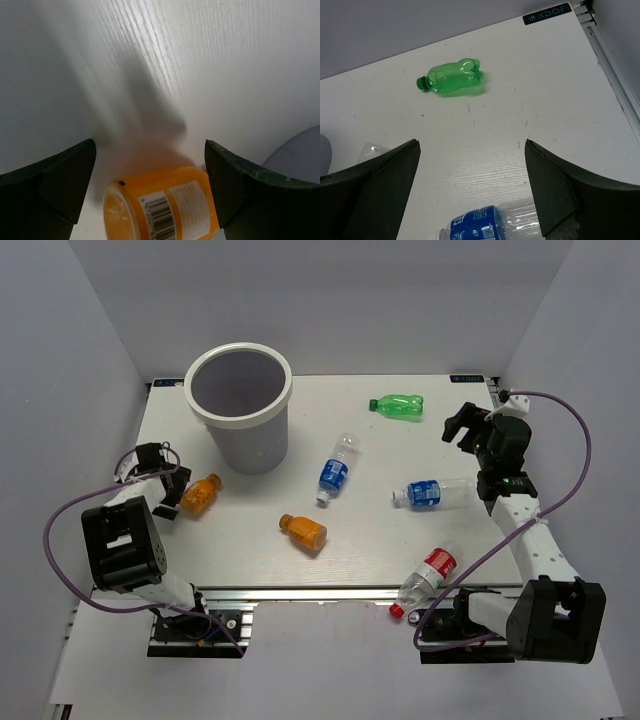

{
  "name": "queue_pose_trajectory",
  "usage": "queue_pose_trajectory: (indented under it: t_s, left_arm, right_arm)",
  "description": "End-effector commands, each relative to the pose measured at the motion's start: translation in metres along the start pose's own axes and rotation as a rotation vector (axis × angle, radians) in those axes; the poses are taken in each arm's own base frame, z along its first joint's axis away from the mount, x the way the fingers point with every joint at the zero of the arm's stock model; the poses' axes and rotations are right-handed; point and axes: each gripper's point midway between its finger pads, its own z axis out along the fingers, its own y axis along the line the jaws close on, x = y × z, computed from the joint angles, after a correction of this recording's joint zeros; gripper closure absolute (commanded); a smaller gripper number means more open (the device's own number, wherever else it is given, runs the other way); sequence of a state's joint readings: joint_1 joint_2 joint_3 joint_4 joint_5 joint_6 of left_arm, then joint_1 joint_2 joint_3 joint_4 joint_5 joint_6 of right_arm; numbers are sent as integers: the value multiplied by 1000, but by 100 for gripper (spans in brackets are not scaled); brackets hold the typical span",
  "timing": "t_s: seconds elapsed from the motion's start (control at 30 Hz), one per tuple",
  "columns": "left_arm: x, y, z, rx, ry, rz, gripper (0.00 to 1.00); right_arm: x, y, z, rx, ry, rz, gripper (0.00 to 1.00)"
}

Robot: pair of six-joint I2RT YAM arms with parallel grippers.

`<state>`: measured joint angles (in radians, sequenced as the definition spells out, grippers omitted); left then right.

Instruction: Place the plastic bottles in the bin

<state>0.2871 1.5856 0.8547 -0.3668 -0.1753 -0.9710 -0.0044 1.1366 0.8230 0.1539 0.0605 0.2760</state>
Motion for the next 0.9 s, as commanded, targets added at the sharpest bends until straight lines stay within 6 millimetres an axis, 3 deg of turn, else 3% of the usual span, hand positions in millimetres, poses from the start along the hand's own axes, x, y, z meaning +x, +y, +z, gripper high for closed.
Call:
queue_pose_trajectory:
  t_s: [0.0,0.27,0.53,0.73,0.87]
  left_arm:
    - [16,0,-12,56,34,-1,2]
    - [48,-12,-30,124,92,101,2]
    - [39,-8,-57,160,39,262,2]
    - [86,5,-62,163,122,458,2]
    - [129,5,-74,210,200,595,2]
  right_arm:
    - [-28,10,3,-34,-75,-7,11]
    - [-22,16,3,-69,-54,12,11]
    - [-23,25,-3,-118,-46,11,11]
    - [-19,30,-6,-142,-24,20,11]
    - [-20,32,-8,-156,-23,14,11]
